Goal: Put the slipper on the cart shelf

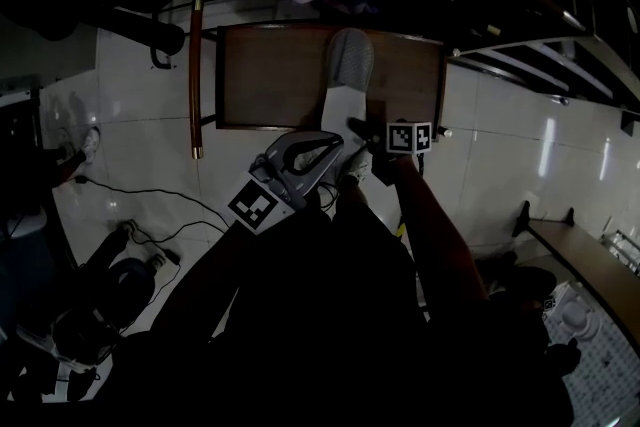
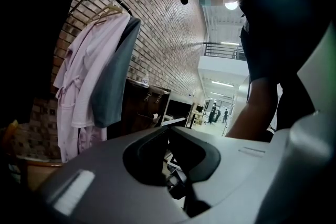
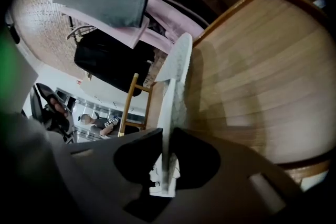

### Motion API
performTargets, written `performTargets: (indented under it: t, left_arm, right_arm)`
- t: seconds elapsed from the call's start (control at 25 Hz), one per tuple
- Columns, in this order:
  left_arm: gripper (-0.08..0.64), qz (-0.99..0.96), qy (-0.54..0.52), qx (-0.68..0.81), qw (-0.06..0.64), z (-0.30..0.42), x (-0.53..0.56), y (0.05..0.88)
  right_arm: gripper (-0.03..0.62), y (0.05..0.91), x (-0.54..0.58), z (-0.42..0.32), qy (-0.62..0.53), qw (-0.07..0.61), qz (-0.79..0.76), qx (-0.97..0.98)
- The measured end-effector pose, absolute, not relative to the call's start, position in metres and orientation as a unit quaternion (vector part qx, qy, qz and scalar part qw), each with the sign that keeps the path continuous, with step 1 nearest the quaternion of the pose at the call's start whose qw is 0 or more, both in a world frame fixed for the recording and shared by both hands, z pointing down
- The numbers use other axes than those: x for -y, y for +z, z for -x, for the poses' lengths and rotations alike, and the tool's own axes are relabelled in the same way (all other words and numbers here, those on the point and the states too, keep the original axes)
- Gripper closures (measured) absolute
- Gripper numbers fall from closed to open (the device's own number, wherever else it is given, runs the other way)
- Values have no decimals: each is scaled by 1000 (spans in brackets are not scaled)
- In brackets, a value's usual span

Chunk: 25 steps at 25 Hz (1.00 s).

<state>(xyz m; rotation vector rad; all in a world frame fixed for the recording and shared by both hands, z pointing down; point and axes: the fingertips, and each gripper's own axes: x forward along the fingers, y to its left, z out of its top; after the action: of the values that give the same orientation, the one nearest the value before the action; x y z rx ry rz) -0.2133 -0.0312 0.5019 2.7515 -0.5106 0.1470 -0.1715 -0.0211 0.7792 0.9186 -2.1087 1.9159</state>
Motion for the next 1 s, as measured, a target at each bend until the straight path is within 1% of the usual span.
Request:
performTargets:
  t: [0.32,0.48,0.88,1.0]
  left_arm:
    - [546,-972,43,175,149,206,25,480]
    - [548,-973,44,175,142,203,14,471]
    - [549,-979,44,167,108,196,-11,439]
    - [551,-979,39,170,102,196,-16,424]
  right_arm:
    - [529,724,10,151,585,66,-329,739]
    - [528,679,2,138,554,40,-350,754]
    - [528,552,-16,116,397,36,-407,822]
    - [528,514,-17,117,358,22,-413,837]
